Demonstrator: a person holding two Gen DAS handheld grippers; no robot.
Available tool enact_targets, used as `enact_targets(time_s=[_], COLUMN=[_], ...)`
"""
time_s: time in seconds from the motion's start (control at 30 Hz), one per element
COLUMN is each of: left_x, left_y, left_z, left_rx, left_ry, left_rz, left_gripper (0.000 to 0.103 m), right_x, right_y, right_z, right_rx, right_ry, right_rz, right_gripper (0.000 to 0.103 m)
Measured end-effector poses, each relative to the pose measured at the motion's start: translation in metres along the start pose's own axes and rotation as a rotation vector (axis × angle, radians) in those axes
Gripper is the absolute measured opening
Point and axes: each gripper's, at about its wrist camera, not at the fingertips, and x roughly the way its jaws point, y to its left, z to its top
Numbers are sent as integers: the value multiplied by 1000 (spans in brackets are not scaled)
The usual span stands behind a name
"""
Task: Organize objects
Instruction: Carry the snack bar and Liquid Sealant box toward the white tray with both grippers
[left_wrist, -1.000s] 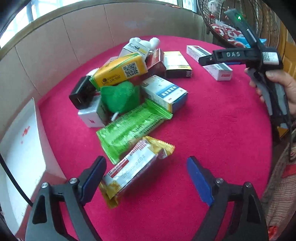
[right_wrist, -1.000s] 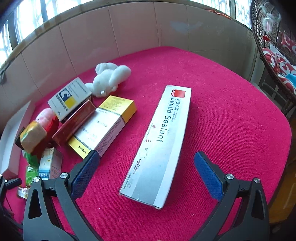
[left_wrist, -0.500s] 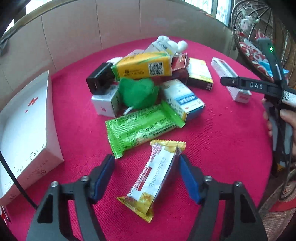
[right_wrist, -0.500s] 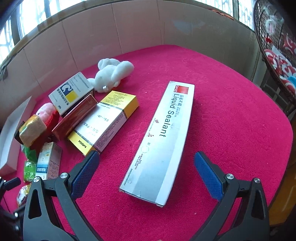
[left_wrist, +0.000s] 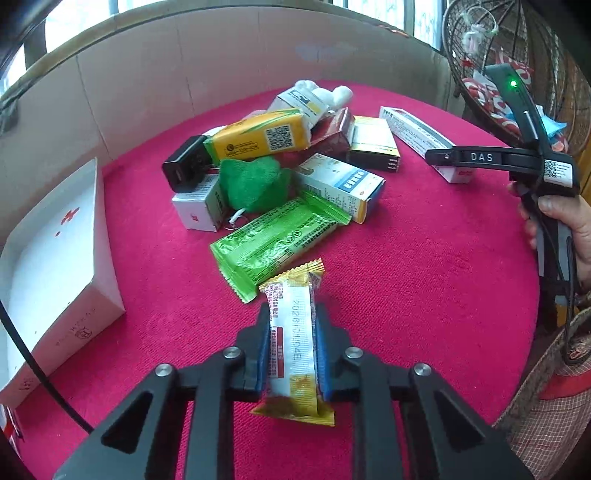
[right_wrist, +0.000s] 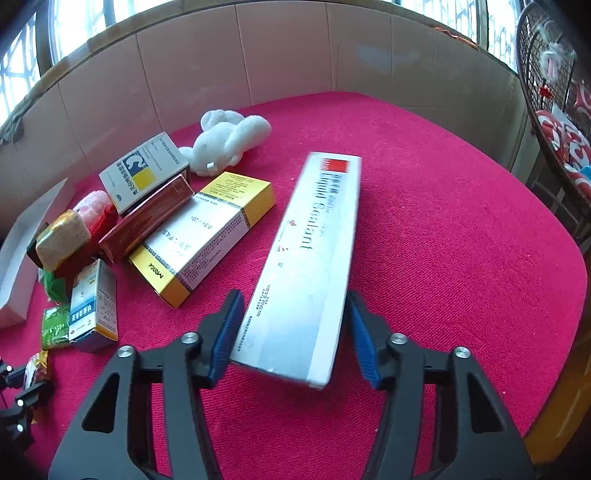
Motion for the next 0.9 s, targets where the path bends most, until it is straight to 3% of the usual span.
enact_targets(time_s=[0.07, 0.43, 0.9], left_x=[-6, -29, -44], left_y=[3, 7, 22], left_z=[-2, -1, -4], left_rx=[-23, -71, -143], left_ry=[-27, -139, -193], left_rz=[6, 33, 64], left_gripper=[19, 19, 19], right_x=[-4, -24, -42], right_y=[-3, -10, 4], right_z=[1, 10, 10], right_rx=[17, 94, 88], right_ry=[-17, -104, -148], right_rz=[17, 106, 200], right_gripper=[43, 43, 43])
